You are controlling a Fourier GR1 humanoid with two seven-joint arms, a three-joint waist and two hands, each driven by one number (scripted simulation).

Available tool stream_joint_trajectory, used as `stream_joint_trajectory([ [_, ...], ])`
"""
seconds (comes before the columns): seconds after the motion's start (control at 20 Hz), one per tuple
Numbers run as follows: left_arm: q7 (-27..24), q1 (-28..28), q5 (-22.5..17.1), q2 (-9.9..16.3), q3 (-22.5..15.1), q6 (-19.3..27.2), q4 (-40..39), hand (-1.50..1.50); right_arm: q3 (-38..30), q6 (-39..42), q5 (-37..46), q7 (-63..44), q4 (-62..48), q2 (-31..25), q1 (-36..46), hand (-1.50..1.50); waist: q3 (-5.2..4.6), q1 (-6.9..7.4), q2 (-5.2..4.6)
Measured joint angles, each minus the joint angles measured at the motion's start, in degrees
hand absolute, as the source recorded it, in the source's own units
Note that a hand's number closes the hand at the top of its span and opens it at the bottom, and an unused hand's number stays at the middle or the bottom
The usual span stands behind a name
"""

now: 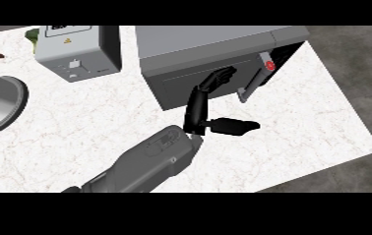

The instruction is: Pick up the milk, place it into the microwave and close the microwave

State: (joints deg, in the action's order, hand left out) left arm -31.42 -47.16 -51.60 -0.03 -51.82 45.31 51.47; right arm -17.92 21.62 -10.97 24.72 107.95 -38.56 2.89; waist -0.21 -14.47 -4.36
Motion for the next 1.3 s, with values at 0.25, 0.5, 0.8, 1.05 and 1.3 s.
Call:
stream_joint_trajectory([
  [0.25, -1.89, -0.42, -1.68, 0.00, -0.40, -0.05, -0.31, -1.50, -0.01, -0.31, 0.53, -0.25, -1.20, -0.69, 2.00, 1.50, 0.04, 0.08, -0.35],
  [0.5, -3.31, -0.78, -3.39, 0.00, -0.67, -0.30, -0.56, -1.50, 0.02, -0.41, 0.74, -0.35, -2.76, -1.17, 3.74, 1.50, 0.11, 0.23, -0.57],
  [0.8, -4.68, -1.47, -4.82, 0.00, -1.45, -0.94, -0.65, -1.50, 3.46, 2.75, -9.61, -1.97, -7.27, 4.83, 3.98, -1.50, 0.34, 0.72, -1.06],
  [1.05, -6.02, -1.67, -5.96, 0.01, -1.72, -1.20, -1.19, -1.50, 4.08, 5.08, -14.26, -3.49, -10.60, 5.38, 4.96, -1.50, 0.33, 0.57, -1.06],
  [1.3, -7.35, -1.76, -7.02, 0.01, -1.89, -1.28, -1.63, -1.50, 3.73, 7.03, -17.71, -4.52, -13.58, 4.79, 6.61, -1.50, 0.34, 0.36, -1.05],
])
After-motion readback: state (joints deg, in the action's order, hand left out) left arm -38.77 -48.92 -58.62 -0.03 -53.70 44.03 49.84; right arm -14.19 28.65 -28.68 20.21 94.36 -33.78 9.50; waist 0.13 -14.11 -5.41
